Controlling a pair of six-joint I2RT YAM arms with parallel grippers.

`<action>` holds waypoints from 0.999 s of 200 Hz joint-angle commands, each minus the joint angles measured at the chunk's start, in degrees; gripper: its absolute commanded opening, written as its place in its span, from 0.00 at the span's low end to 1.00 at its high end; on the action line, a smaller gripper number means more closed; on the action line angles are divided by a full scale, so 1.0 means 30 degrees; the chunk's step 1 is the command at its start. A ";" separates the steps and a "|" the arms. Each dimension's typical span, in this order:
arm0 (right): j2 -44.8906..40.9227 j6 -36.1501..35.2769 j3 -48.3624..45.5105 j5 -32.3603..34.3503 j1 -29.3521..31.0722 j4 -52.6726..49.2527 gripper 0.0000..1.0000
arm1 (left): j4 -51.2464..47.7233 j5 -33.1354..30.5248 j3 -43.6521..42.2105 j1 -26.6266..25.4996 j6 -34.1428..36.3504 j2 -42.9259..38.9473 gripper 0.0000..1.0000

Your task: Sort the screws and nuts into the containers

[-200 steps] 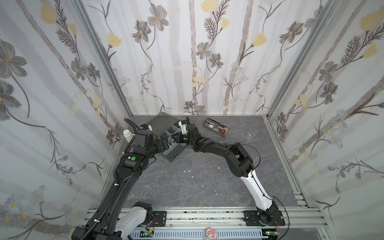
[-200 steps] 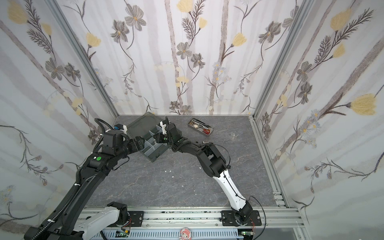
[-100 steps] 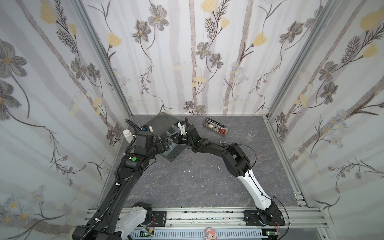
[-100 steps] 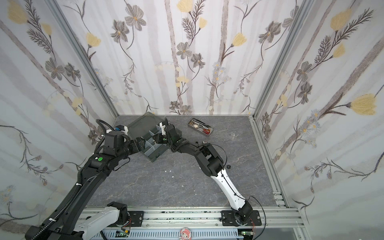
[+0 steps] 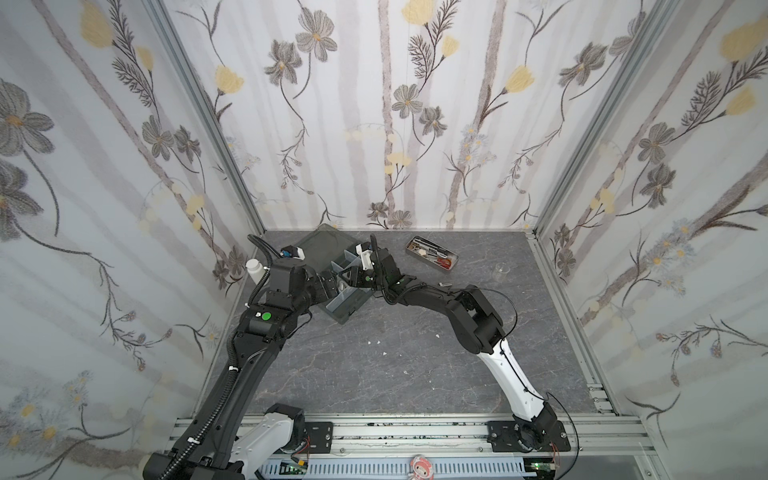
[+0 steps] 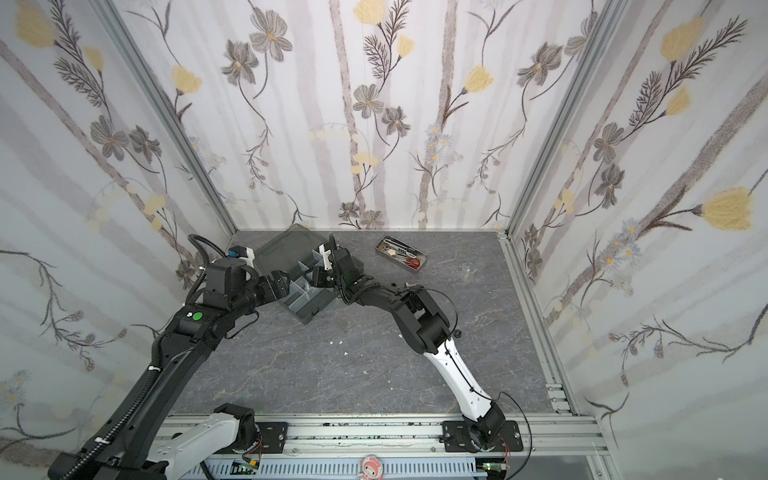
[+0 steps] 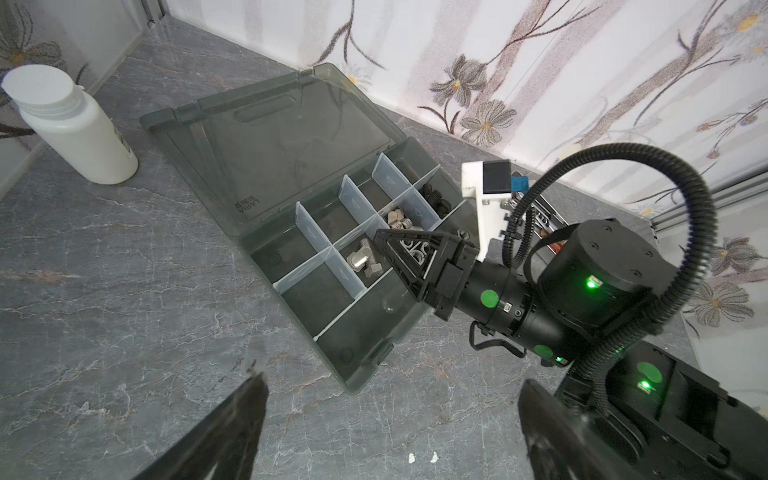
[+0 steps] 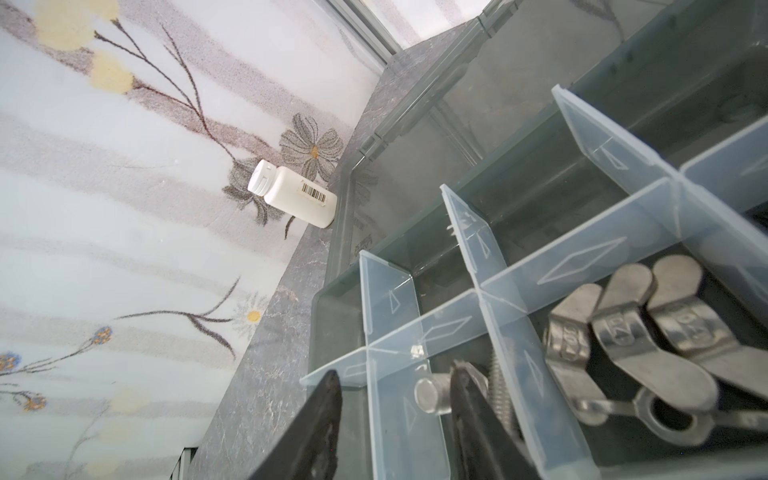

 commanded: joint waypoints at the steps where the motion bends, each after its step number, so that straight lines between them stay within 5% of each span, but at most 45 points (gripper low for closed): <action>1: -0.2577 -0.0494 -0.1345 0.0255 -0.0519 0.0761 0.45 | 0.0191 0.0327 0.0392 -0.0054 0.0137 0.0357 0.94; 63: -0.8439 -0.0954 -0.7716 0.0244 -0.2561 0.0282 0.46 | 0.0417 -0.0722 0.1871 -0.3092 -0.0029 0.3489 0.94; 116: -1.2619 -0.2806 -1.2147 0.1185 -0.4837 -0.2323 0.59 | 0.0829 -0.1403 0.3599 -0.5097 -0.0481 0.6282 0.94; 200: -1.5425 -0.3524 -1.6723 0.0794 -0.9176 -0.3043 0.74 | 0.0373 -0.1940 0.8054 -0.7310 -0.0419 1.2053 0.93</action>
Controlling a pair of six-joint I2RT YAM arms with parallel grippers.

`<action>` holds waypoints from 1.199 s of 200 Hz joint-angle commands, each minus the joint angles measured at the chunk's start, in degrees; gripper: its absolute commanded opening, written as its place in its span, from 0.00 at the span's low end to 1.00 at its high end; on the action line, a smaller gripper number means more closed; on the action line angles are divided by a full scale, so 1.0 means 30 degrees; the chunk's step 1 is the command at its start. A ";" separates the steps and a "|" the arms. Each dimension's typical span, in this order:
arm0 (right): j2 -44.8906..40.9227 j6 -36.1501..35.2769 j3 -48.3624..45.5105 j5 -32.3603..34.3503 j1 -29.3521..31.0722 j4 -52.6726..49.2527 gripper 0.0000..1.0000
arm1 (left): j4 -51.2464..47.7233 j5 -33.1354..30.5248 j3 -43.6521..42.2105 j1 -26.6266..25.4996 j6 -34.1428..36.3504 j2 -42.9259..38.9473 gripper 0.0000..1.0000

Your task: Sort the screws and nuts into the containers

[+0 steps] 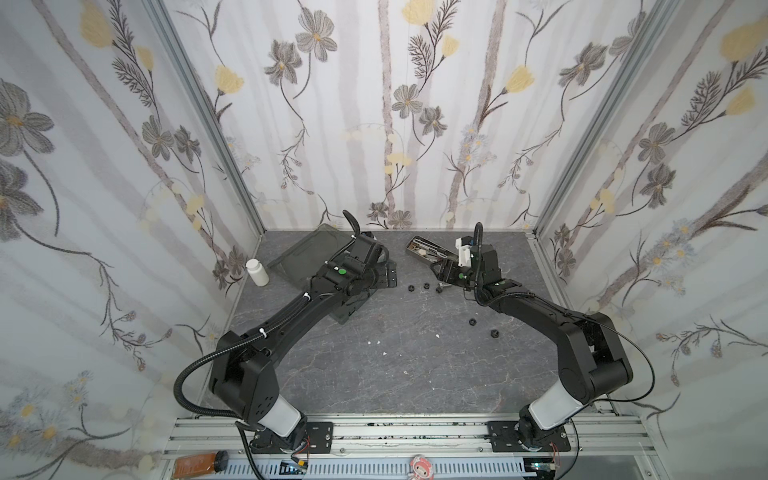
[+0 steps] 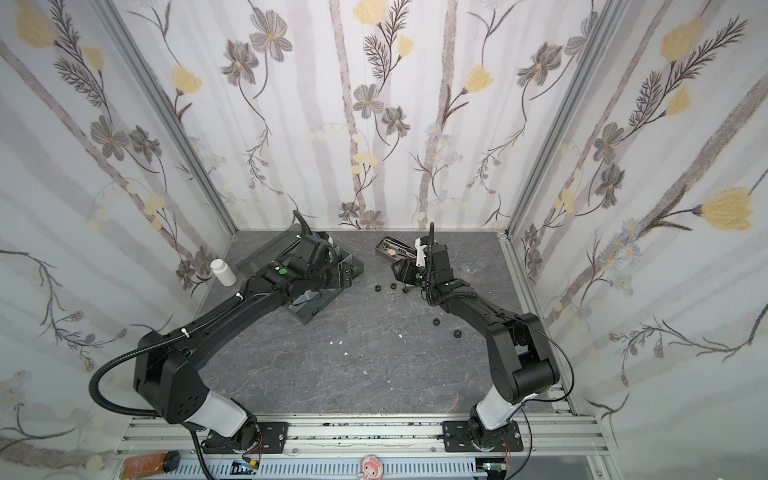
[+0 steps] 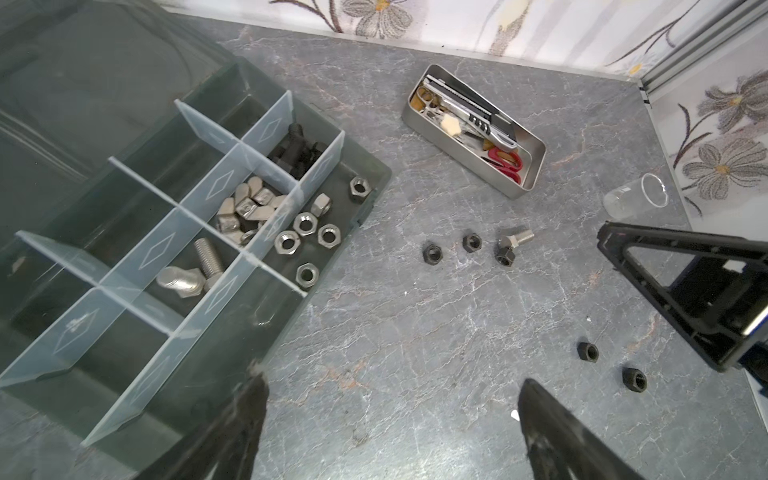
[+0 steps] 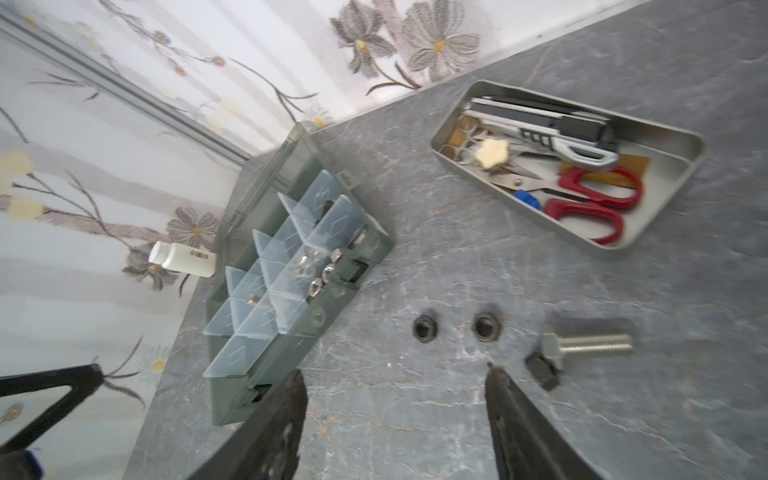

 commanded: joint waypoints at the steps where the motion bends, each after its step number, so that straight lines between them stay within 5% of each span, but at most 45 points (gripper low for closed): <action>1: 0.0018 -0.0587 -0.0615 -0.0016 -0.0751 -0.0265 0.75 | -0.0206 -0.0543 0.1104 -0.0322 -0.0193 0.1114 0.93; 99: 0.4335 -0.3285 0.3298 0.5175 -0.0144 -0.4174 0.97 | -0.0235 -0.0976 0.0053 -0.0798 -0.0194 0.0743 0.94; 164: 0.6452 -0.4084 0.5568 0.6543 0.0268 -0.5651 0.91 | 0.0449 -0.0728 -0.1394 -0.0812 -0.0252 -0.0364 0.95; 240: 0.8032 -0.4293 0.6949 0.6280 0.0406 -0.6671 0.73 | 0.0853 -0.0903 -0.2440 -0.0748 -0.0164 -0.0722 0.95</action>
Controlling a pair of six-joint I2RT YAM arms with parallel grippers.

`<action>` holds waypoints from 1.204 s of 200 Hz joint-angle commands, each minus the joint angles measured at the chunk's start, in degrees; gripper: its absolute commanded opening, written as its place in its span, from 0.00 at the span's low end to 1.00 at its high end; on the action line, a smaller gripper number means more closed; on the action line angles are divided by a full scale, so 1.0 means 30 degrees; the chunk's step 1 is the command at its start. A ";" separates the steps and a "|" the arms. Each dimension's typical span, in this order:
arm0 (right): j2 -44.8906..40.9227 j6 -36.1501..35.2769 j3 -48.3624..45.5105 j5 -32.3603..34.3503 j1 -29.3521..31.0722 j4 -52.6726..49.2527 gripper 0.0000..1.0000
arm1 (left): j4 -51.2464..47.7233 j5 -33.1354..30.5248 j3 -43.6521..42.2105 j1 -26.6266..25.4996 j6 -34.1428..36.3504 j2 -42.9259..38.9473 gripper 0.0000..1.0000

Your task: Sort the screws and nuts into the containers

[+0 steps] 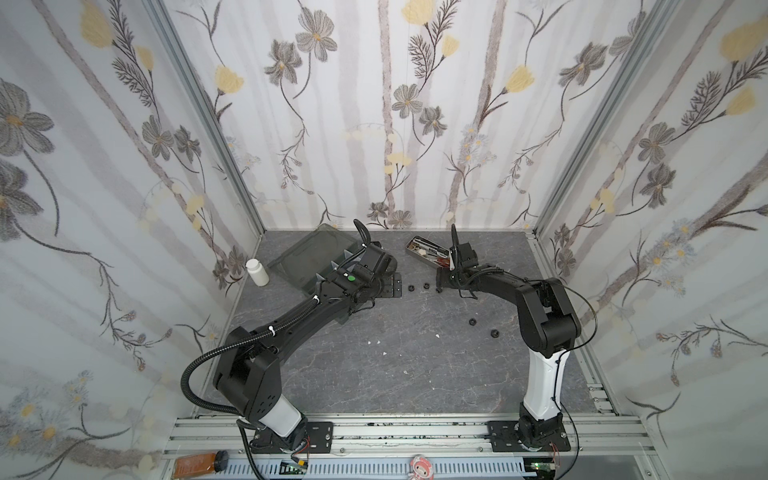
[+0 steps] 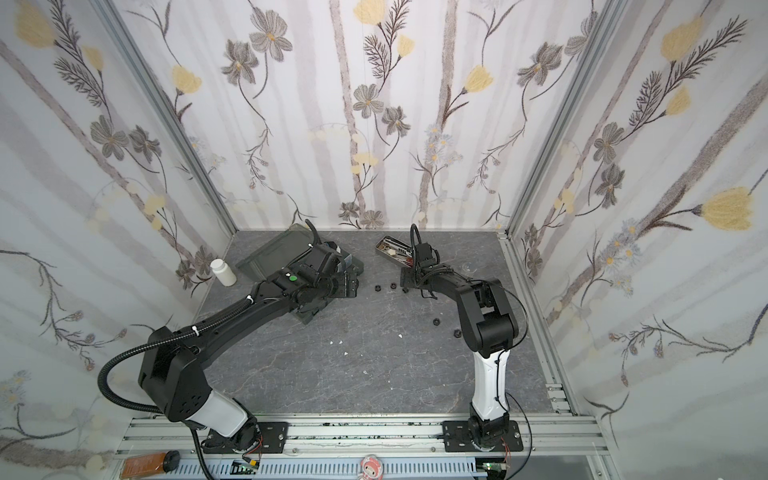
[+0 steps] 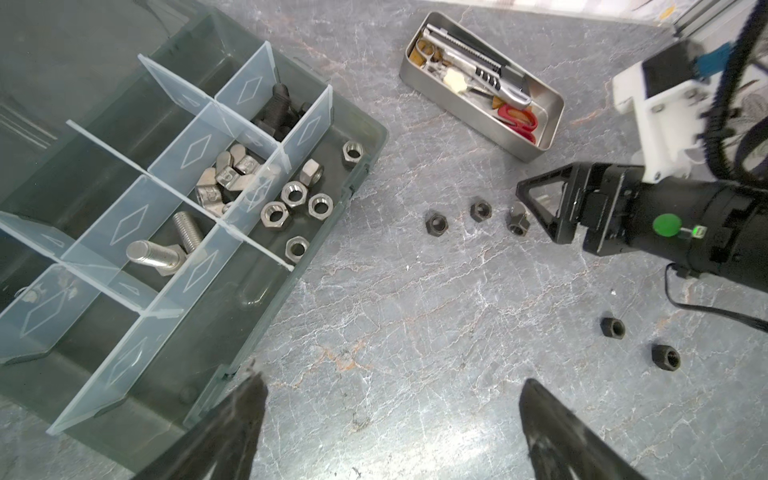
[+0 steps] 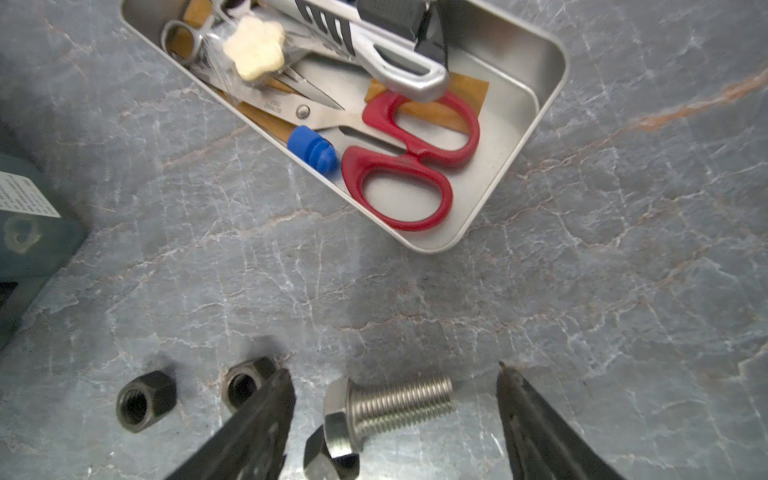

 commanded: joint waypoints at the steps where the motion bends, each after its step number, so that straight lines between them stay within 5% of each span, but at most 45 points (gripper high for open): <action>1: 0.0274 -0.0299 0.0354 0.0102 0.0029 -0.0444 0.73 | 0.0409 -0.0306 -0.0247 0.0058 -0.0091 -0.0109 0.95; 160: 0.0774 -0.0590 0.0996 0.0363 0.0086 -0.1632 0.45 | 0.0215 -0.0334 -0.0196 0.0169 -0.0121 -0.0451 0.95; 241: -0.1741 -0.0670 0.0936 -0.0014 0.0931 -0.1336 0.44 | 0.0282 -0.0452 -0.1428 0.0678 -0.0259 -0.2345 0.95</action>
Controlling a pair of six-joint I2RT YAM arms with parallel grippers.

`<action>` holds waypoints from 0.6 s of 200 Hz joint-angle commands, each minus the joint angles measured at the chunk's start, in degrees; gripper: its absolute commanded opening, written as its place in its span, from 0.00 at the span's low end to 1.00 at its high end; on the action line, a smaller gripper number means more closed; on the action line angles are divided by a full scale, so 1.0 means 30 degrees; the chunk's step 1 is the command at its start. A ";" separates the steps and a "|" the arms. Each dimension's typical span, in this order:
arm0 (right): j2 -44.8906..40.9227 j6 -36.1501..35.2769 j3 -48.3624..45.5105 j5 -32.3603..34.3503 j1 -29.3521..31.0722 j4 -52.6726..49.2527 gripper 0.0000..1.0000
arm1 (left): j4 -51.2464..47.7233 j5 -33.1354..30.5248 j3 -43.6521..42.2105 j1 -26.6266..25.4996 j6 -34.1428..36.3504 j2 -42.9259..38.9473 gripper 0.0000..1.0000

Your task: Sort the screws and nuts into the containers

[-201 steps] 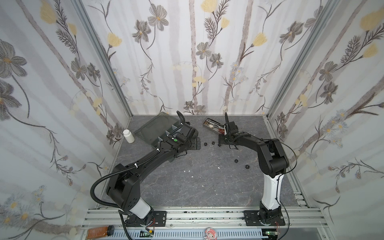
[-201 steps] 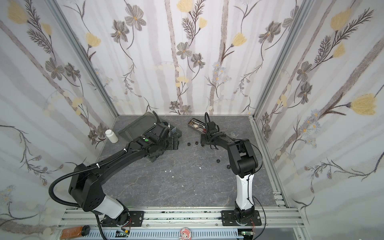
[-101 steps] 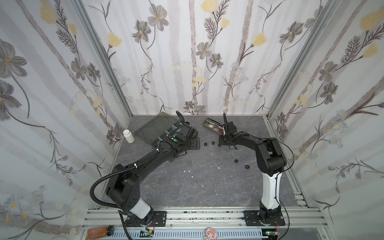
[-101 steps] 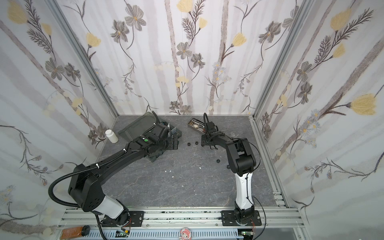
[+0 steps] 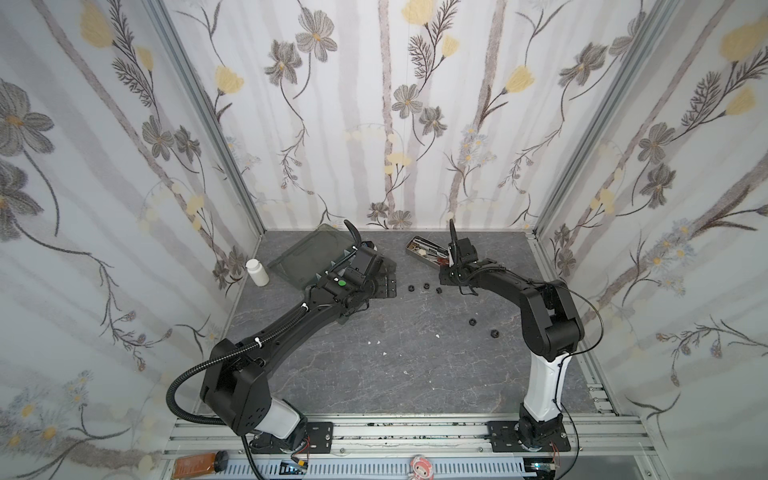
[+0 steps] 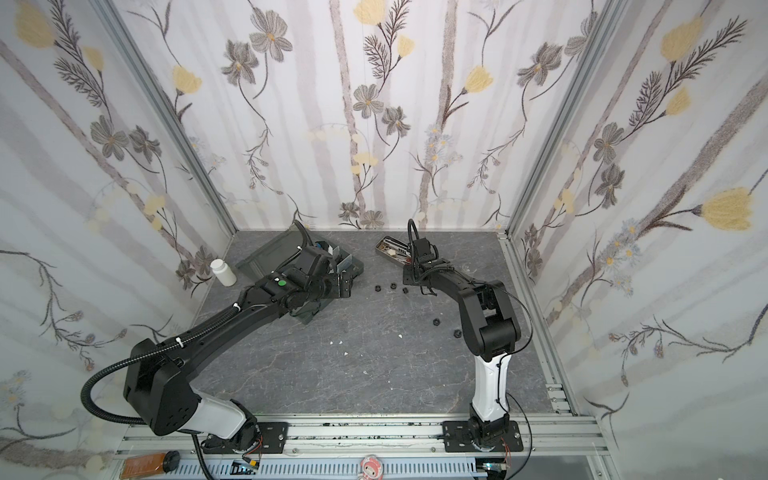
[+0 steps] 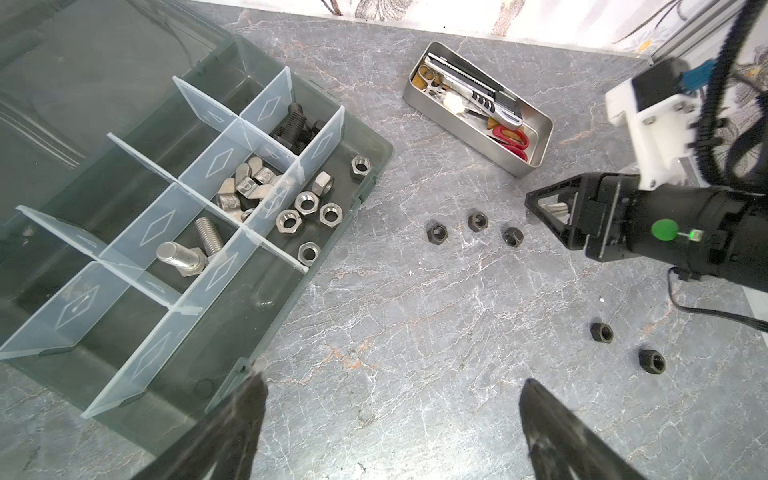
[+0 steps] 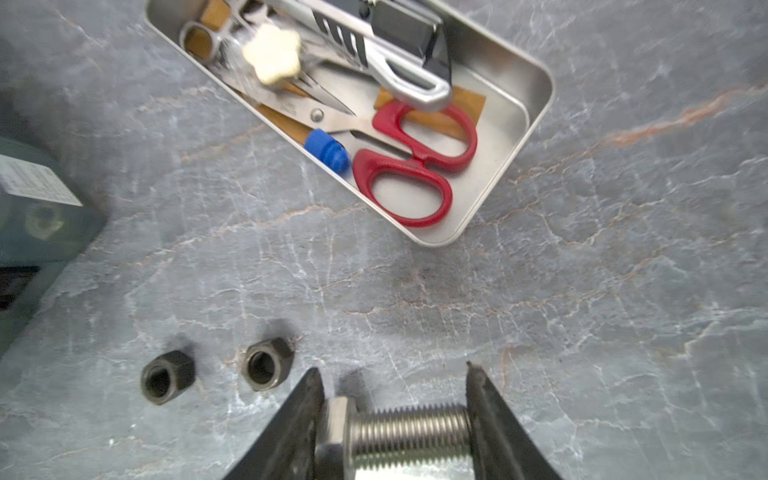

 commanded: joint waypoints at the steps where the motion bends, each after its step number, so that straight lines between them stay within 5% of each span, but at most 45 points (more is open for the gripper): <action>1: -0.0742 -0.0164 0.0081 -0.0539 0.0472 0.0455 0.44 | 0.0159 -0.0314 -0.0535 0.0248 -0.0263 -0.0734 0.95; 61: -0.1113 -0.0053 0.0901 -0.2780 0.2922 0.2595 0.44 | 0.0402 -0.0109 -0.2937 0.2026 -0.1250 -0.4116 0.95; 120: 0.1866 -0.0021 0.5008 -0.3350 0.5746 0.2901 0.43 | -0.0104 -0.0109 -0.4895 0.4348 -0.1440 -0.8063 0.96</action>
